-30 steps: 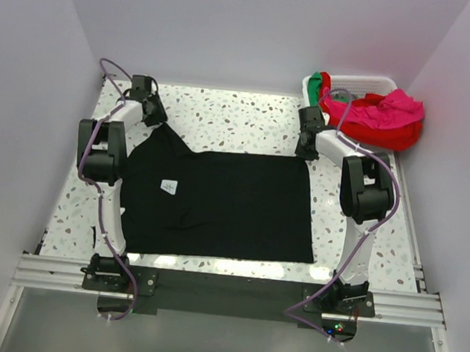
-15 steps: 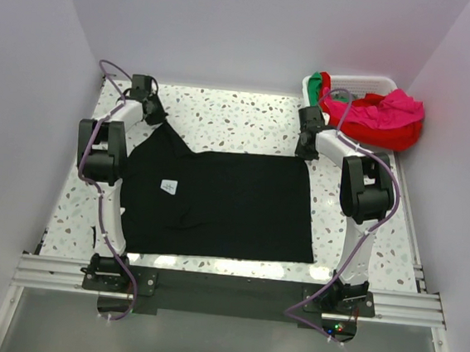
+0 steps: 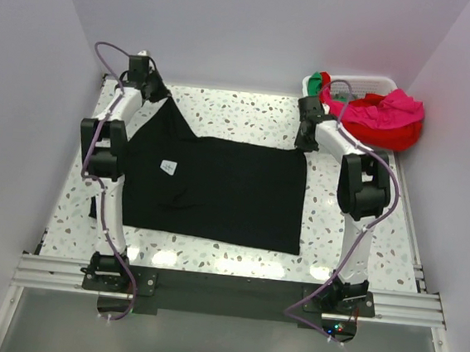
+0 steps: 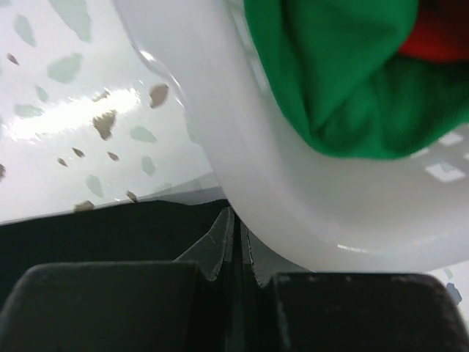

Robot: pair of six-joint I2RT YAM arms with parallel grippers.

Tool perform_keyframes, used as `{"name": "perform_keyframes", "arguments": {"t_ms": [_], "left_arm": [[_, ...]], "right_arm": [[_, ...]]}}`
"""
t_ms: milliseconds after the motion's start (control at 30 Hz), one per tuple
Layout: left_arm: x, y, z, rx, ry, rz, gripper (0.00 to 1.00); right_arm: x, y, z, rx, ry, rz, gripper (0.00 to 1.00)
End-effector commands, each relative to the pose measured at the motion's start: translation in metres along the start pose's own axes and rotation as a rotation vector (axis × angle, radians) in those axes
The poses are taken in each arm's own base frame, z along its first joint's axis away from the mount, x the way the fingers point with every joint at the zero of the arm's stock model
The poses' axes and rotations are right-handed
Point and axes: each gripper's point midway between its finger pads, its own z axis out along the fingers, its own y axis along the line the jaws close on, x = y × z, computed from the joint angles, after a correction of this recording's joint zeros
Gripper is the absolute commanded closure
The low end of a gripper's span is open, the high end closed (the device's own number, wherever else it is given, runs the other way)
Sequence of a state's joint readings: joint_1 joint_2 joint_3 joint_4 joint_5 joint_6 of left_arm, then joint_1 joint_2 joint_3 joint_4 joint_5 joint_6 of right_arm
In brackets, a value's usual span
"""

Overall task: Fold and stack the t-shirts
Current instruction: Fold the tshirt

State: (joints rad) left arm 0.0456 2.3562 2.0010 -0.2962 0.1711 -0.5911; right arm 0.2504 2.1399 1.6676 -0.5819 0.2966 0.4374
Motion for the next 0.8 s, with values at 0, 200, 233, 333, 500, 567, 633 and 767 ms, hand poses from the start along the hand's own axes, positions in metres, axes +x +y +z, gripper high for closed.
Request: {"name": "perform_keyframes", "arguments": {"t_ms": [0, 200, 233, 333, 500, 567, 633, 767], "left_arm": [[-0.033, -0.012, 0.0, 0.077, -0.068, -0.019, 1.0], [-0.063, -0.013, -0.023, 0.108, -0.116, -0.063, 1.0], [-0.063, -0.014, -0.028, 0.108, -0.116, -0.068, 1.0], [-0.059, -0.012, -0.052, 0.105, -0.113, -0.074, 1.0], [-0.033, -0.008, -0.101, 0.09, -0.096, -0.087, 1.0], [-0.026, -0.004, -0.115, 0.076, -0.095, -0.092, 1.0], [-0.015, -0.001, -0.137, 0.059, -0.093, -0.097, 1.0], [0.003, 0.003, -0.171, 0.036, -0.084, -0.111, 1.0]], "right_arm": [[-0.029, 0.011, -0.01, -0.009, -0.054, 0.027, 1.0], [-0.057, 0.02, -0.025, -0.042, -0.11, 0.042, 1.0], [-0.059, 0.022, -0.027, -0.053, -0.115, 0.042, 1.0], [-0.064, 0.024, -0.04, -0.084, -0.138, 0.038, 1.0], [-0.055, 0.021, -0.058, -0.094, -0.145, -0.016, 1.0], [-0.05, 0.016, -0.069, -0.097, -0.146, -0.02, 1.0], [-0.051, 0.013, -0.081, -0.107, -0.162, -0.015, 1.0], [-0.04, 0.007, -0.091, -0.119, -0.153, -0.03, 1.0]]}}
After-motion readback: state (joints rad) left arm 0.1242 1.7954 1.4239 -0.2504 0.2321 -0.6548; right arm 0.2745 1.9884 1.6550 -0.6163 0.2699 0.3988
